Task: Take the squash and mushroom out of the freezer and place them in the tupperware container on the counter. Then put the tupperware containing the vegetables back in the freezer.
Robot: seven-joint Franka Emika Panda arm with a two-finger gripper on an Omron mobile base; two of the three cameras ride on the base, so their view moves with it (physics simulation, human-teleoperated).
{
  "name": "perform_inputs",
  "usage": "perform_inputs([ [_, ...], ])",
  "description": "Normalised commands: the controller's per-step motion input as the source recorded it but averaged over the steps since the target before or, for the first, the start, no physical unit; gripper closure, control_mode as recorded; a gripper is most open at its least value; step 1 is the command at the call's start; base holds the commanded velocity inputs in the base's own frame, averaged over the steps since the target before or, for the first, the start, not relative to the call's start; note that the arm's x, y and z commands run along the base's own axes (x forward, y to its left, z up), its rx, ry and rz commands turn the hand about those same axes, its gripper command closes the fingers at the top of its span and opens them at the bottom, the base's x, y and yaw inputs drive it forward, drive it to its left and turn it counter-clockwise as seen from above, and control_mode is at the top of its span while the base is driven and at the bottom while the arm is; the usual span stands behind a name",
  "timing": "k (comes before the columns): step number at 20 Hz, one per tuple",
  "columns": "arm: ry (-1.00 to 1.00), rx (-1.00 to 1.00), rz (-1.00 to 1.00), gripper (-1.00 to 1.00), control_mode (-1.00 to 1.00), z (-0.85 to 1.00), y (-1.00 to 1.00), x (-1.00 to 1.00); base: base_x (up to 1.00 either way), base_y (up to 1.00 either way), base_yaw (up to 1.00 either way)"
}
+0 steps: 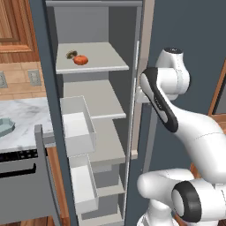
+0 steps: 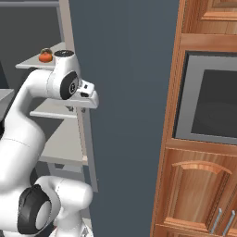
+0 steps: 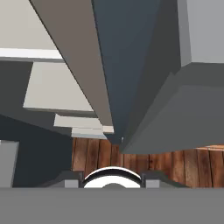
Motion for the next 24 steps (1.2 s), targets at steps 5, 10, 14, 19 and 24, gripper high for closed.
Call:
perform_inputs([
  [5, -0.12, 0.0, 0.0, -1.0, -1.0, 0.05, 0.08, -0.29, 0.0, 0.0, 0.0],
  [10, -0.42, 0.0, 0.04, -1.0, -1.0, 0.59, 0.18, -0.59, 0.0, 0.0, 0.0],
  [14, -0.33, 0.01, 0.1, -1.0, -1.0, 0.71, 0.25, -0.13, 0.0, 0.0, 0.0],
  [19, -0.18, 0.06, 0.13, -1.0, -1.0, 0.44, 0.38, 0.03, 0.0, 0.0, 0.0],
  [24, -0.1, 0.05, 0.13, -1.0, -1.0, 0.36, 0.44, 0.19, 0.0, 0.0, 0.0],
])
